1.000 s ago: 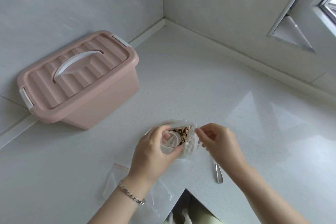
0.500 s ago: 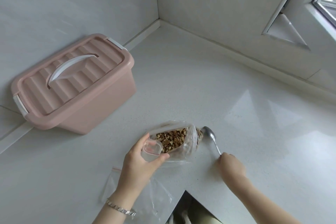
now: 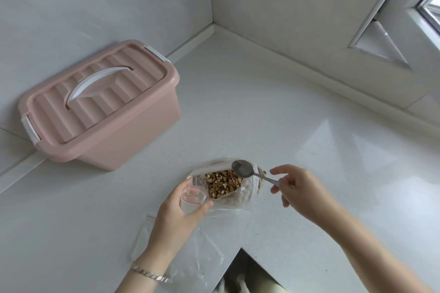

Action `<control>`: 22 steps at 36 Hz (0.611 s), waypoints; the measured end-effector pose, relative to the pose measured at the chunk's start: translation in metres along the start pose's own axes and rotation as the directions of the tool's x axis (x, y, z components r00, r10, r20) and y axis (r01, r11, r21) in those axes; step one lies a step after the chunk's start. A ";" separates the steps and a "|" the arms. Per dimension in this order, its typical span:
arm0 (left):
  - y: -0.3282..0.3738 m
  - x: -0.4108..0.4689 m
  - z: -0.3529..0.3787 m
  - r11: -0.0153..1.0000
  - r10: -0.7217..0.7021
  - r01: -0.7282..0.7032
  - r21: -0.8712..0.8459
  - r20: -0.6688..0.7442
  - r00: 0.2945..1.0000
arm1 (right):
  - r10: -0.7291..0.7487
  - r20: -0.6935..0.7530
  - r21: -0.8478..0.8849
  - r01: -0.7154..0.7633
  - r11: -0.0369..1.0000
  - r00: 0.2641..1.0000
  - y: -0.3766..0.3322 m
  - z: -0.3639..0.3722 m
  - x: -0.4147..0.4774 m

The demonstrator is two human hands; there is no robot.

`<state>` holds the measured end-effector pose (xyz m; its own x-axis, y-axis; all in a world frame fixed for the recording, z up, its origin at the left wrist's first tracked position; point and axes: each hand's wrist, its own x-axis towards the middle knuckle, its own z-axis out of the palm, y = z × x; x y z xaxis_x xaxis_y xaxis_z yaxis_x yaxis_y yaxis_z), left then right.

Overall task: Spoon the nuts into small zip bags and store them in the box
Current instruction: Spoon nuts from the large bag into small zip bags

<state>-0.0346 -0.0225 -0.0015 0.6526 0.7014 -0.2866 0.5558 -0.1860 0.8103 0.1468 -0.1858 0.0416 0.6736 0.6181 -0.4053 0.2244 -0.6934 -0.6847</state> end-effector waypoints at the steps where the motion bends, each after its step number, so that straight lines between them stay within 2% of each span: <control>1: 0.000 0.000 -0.001 1.000 -0.003 0.003 -0.007 -0.005 1.000 | 0.001 0.007 -0.001 -0.001 1.000 1.000 -0.004 -0.001 0.001; 8: -0.003 -0.003 -0.003 0.994 -0.065 0.061 -0.088 -0.044 0.997 | -0.025 0.024 0.038 0.025 0.999 0.999 -0.017 0.003 0.004; 12: -0.007 -0.001 -0.003 0.991 -0.084 0.078 -0.112 -0.055 0.995 | -0.100 -0.054 0.070 0.104 0.992 0.994 -0.017 0.008 0.004; 19: -0.006 0.001 -0.001 0.990 -0.095 0.094 -0.102 -0.005 0.995 | -0.219 -0.319 -0.147 0.180 0.973 0.922 -0.010 0.013 0.009; 22: -0.006 0.001 0.002 0.991 -0.088 0.090 -0.098 0.027 0.996 | -0.308 -0.337 -0.261 0.226 0.939 0.890 -0.006 0.021 0.013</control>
<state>-0.0362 -0.0220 -0.0072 0.6150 0.6962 -0.3702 0.5591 -0.0540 0.8273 0.1396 -0.1653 0.0277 0.7673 0.6389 0.0544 0.5466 -0.6074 -0.5764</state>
